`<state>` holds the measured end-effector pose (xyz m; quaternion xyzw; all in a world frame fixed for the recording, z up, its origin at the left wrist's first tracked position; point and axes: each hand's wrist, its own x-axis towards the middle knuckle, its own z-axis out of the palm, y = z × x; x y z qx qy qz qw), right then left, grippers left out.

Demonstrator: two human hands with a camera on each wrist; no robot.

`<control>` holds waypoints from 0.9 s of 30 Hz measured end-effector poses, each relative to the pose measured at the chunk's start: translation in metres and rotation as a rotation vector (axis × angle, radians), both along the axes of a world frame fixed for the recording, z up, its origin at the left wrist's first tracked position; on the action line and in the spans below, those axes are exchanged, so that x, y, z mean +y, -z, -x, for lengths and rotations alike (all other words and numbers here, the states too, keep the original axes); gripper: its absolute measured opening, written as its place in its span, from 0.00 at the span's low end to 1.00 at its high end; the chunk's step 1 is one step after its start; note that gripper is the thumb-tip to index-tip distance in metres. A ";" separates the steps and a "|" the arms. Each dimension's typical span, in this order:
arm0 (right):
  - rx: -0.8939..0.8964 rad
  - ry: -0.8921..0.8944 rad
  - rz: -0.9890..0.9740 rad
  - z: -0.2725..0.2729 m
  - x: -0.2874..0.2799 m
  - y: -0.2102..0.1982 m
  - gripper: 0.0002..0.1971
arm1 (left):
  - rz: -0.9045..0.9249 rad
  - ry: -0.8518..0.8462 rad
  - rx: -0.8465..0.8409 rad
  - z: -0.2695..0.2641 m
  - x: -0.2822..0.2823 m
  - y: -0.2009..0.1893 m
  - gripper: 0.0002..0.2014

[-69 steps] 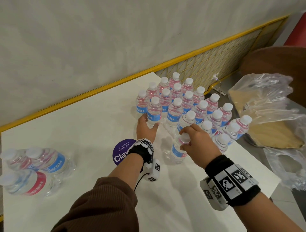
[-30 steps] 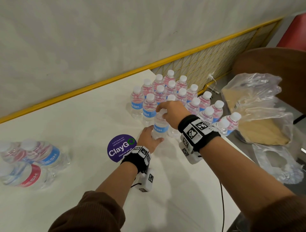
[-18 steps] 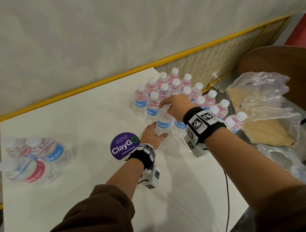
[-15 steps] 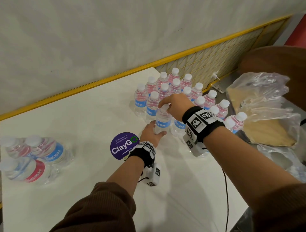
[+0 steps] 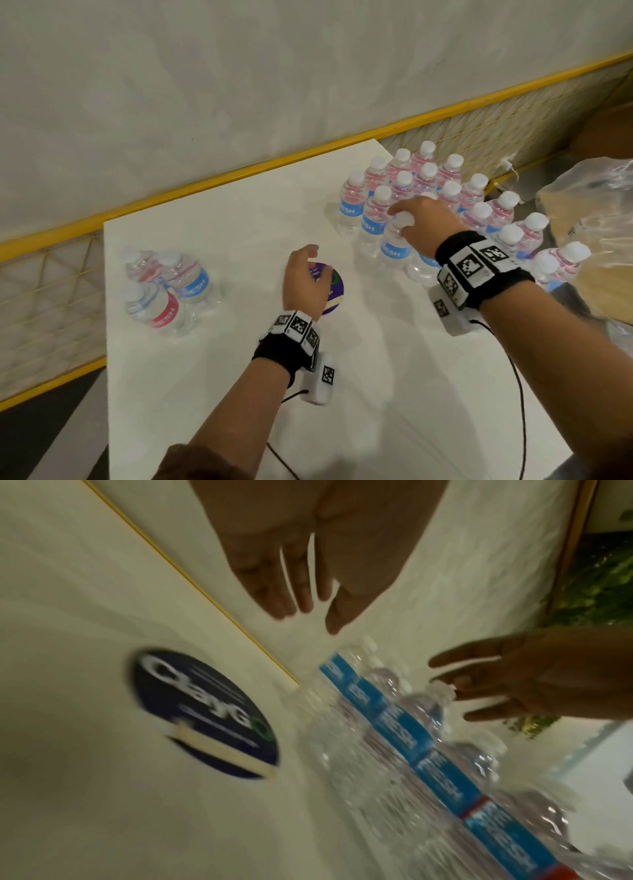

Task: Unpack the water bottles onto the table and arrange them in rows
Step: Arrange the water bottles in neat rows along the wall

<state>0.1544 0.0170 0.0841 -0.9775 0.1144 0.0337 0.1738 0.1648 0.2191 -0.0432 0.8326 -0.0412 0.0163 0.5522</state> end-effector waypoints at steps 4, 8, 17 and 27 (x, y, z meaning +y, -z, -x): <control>-0.142 0.052 -0.054 0.011 0.029 0.010 0.23 | -0.139 -0.358 -0.307 0.012 0.083 -0.007 0.20; -0.300 0.079 -0.123 0.025 0.061 0.013 0.22 | -0.179 -0.604 -0.522 0.013 0.146 -0.011 0.31; -0.361 0.089 -0.170 0.068 0.107 0.010 0.21 | 0.256 -0.687 -0.289 0.014 0.190 -0.010 0.34; 0.049 -0.133 -0.419 0.110 0.181 0.059 0.41 | 0.442 -0.124 -0.032 0.091 0.108 -0.031 0.17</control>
